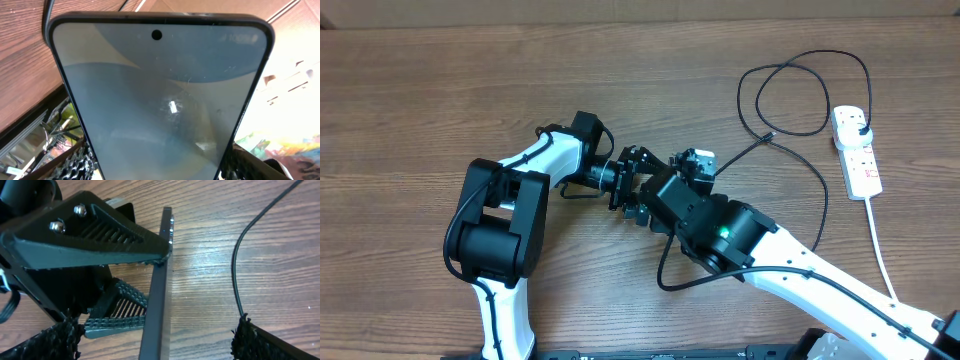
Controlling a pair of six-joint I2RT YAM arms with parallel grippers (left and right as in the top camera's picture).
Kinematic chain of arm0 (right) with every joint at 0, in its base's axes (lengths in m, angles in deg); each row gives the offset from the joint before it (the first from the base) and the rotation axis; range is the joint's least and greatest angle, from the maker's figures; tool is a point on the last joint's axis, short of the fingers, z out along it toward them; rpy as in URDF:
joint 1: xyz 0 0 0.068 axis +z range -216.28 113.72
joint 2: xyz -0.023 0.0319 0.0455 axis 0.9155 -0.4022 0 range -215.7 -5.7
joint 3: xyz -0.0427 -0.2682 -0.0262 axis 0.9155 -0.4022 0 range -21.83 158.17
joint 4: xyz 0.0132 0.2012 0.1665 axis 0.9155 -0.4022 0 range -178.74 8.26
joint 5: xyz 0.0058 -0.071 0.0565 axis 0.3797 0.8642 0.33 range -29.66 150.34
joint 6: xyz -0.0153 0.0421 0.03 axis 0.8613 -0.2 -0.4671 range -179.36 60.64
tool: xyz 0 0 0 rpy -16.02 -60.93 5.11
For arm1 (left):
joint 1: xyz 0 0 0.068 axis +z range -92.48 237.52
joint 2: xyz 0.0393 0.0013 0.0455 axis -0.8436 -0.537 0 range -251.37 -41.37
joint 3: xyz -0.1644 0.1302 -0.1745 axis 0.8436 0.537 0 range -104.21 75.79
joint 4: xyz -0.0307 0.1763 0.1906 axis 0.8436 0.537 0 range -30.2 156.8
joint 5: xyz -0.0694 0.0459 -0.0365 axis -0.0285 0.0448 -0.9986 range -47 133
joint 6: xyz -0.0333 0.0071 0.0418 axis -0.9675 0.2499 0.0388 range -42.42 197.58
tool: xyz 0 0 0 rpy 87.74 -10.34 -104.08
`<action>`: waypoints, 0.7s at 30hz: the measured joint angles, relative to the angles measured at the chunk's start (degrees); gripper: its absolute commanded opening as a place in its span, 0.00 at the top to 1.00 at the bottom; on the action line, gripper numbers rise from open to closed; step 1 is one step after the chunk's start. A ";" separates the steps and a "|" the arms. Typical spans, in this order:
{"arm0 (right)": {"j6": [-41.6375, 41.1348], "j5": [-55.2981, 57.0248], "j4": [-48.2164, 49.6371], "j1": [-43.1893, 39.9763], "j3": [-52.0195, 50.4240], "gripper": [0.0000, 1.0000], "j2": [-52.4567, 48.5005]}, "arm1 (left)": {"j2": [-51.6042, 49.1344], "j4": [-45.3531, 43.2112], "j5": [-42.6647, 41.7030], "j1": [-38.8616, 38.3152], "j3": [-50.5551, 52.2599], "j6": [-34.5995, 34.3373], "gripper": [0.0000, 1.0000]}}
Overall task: Plug charger to phone and switch on socket
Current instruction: 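Close the right gripper on the phone and open the left gripper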
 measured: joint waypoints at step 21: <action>1.88 -0.44 0.52 -0.02 -0.22 0.49 -0.17 | 0.00 0.00 0.04 0.00 0.00 -1.62 0.54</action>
